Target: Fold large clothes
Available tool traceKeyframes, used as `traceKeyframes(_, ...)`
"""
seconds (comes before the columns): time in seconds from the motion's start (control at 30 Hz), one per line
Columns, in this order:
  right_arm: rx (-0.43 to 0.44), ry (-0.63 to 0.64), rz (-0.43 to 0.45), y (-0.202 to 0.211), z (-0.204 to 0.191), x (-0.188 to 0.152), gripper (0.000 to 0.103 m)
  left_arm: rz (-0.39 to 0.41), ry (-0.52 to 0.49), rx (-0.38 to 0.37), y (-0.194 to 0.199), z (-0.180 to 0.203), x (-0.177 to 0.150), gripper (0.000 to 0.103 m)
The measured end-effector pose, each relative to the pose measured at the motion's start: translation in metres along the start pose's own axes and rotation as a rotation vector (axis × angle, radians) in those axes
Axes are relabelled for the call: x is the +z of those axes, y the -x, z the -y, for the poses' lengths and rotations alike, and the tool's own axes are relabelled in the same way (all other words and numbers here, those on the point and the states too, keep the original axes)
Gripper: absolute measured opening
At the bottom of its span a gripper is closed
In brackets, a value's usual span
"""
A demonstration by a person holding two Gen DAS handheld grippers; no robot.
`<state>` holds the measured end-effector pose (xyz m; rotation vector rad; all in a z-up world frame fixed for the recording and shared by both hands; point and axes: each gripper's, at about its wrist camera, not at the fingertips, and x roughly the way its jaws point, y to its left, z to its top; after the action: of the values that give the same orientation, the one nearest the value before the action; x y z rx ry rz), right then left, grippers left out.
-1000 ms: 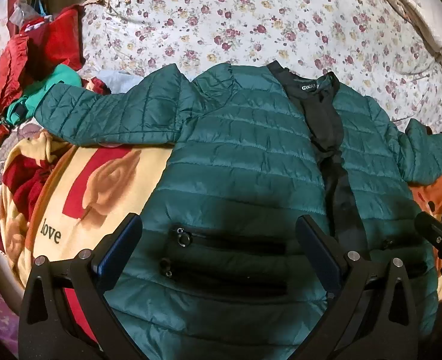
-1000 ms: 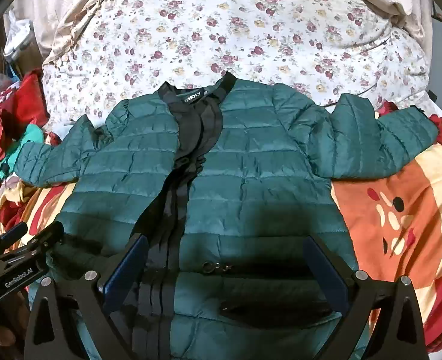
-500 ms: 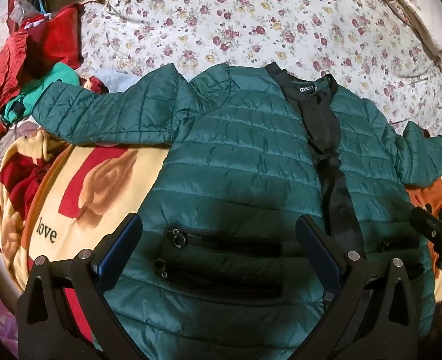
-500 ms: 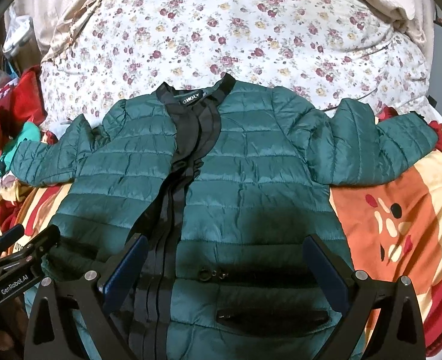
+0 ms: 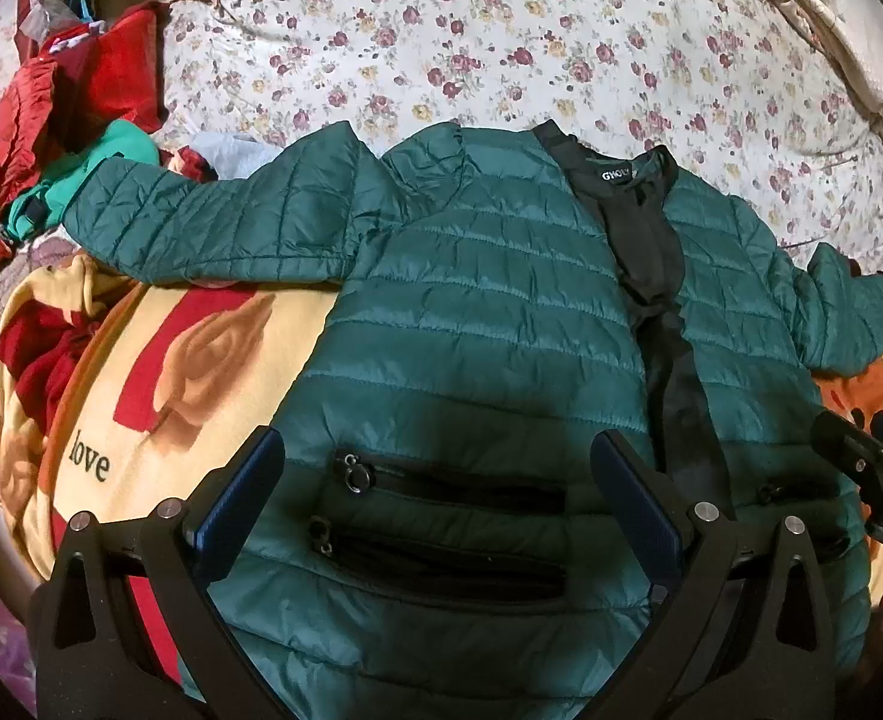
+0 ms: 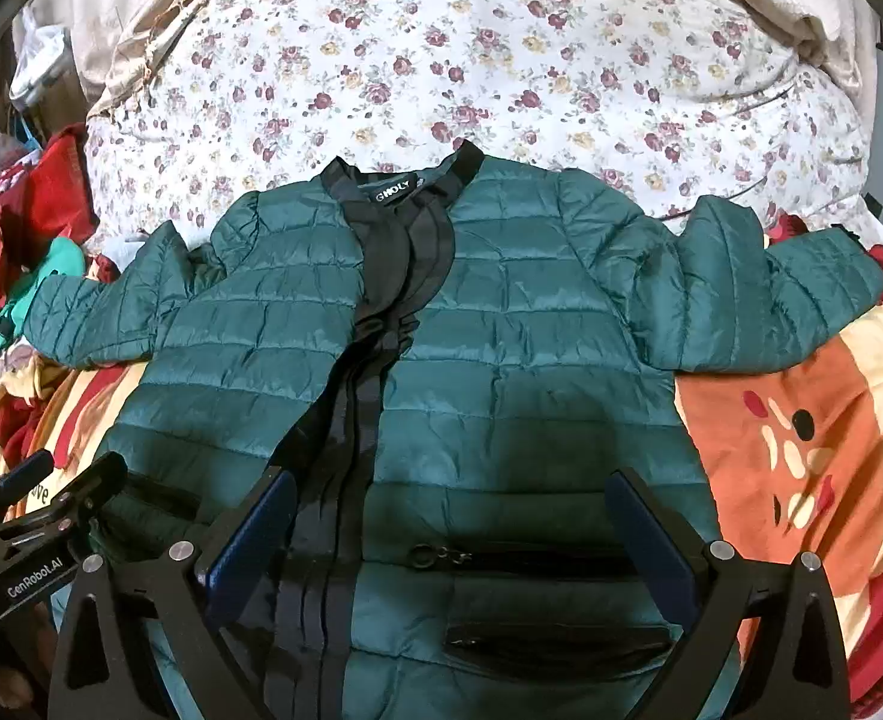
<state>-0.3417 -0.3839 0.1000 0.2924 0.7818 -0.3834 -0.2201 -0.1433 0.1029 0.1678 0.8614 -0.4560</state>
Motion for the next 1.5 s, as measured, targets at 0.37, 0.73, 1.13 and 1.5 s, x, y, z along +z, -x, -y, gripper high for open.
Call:
traceKeyframes(0.37, 0.007, -0.016, -0.05, -0.006, -0.002, -0.002, 0.102, -0.005, -0.003, 0.006, -0.004, 0.001, -0.002, 0.102)
traceKeyframes(0.73, 0.004, -0.013, -0.04, -0.007, -0.002, -0.003, 0.102, -0.009, -0.008, 0.013, -0.008, 0.002, -0.004, 0.102)
traceKeyframes(1.13, 0.007, -0.027, -0.062, -0.017, -0.001, -0.003, 0.102, -0.016, -0.016, 0.019, -0.014, 0.004, -0.004, 0.102)
traceKeyframes(1.5, 0.004, -0.037, -0.067, -0.027, -0.005, 0.004, 0.102, -0.017, -0.032, 0.026, -0.021, 0.008, 0.001, 0.102)
